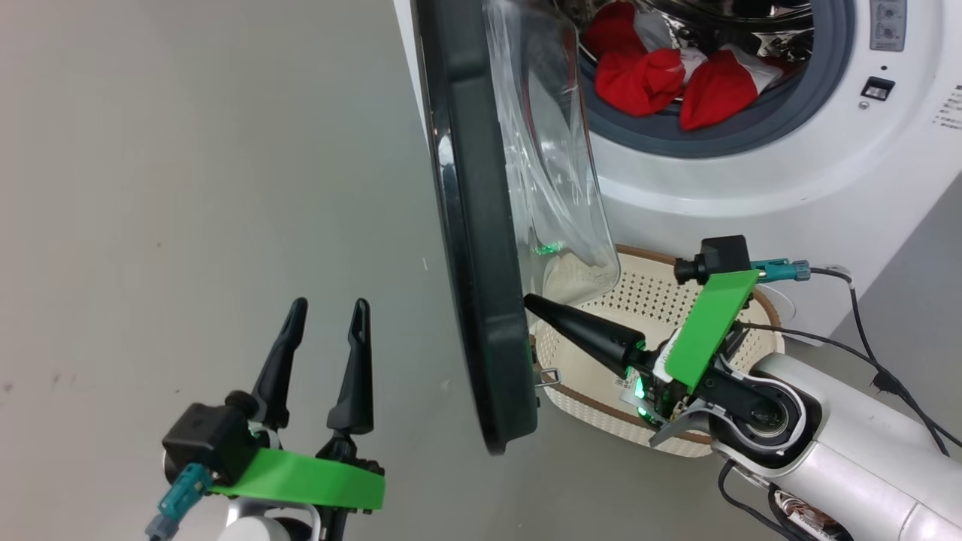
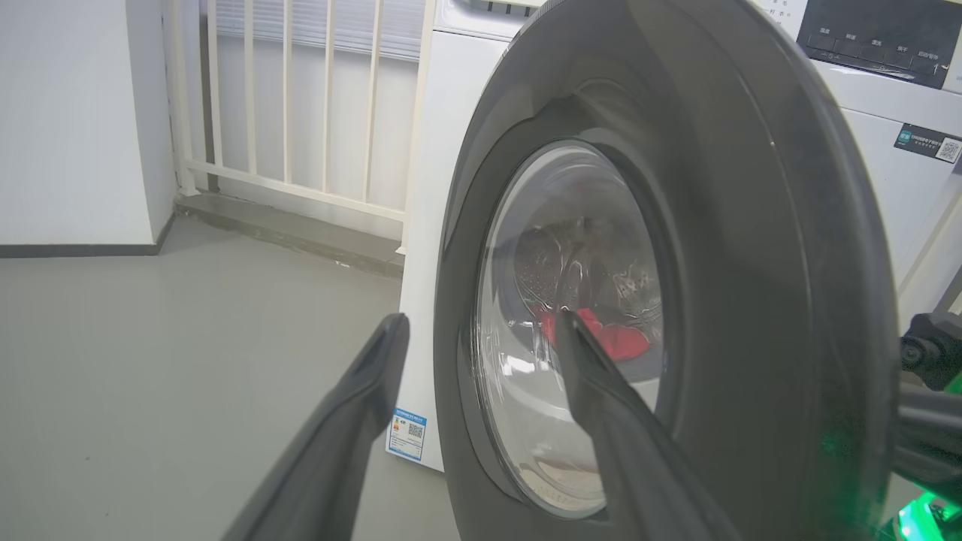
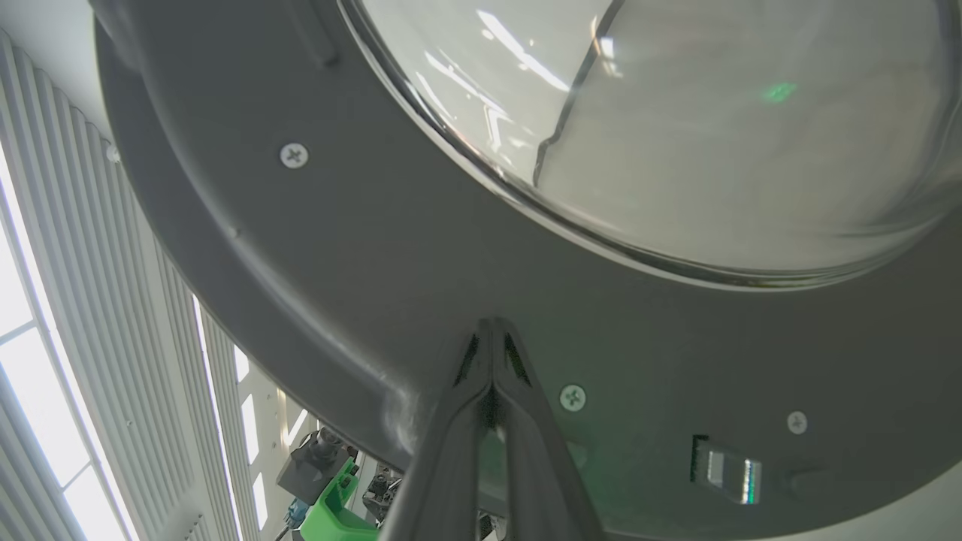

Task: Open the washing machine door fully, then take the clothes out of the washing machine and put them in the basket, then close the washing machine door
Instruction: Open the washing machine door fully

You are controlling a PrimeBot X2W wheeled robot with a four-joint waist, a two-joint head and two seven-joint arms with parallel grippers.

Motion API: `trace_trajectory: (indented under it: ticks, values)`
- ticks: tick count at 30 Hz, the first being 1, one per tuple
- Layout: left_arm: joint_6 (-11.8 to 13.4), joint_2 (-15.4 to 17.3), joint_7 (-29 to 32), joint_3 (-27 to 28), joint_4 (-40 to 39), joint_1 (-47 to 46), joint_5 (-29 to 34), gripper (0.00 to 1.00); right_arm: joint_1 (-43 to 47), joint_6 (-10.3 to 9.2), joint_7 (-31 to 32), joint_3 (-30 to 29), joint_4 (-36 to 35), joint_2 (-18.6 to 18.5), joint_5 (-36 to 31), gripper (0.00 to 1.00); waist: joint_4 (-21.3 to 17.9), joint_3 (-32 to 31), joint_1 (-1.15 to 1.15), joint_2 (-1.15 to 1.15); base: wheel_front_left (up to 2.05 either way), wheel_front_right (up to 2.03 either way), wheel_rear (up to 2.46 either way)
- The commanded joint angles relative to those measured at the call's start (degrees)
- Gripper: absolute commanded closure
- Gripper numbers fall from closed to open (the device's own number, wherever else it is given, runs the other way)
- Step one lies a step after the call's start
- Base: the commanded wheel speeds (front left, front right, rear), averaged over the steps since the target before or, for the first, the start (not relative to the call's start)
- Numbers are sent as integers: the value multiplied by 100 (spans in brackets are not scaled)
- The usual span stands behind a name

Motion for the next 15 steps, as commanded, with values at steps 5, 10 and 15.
trace_trajectory:
  ticks: [5,10,15]
  values:
    - [34,98,-45,135,-145,-23,-81,0,-232,30,-212,314,-285,-27,246,100,104,34,0,0,0,0,0]
    - [43,98,-45,135,-143,-40,-107,0,-393,30,-377,581,-398,-131,424,100,179,64,0,0,0,0,0]
    - [55,98,-45,133,-148,-41,-121,0,-514,30,-518,791,-505,-224,578,100,216,88,0,0,0,0,0]
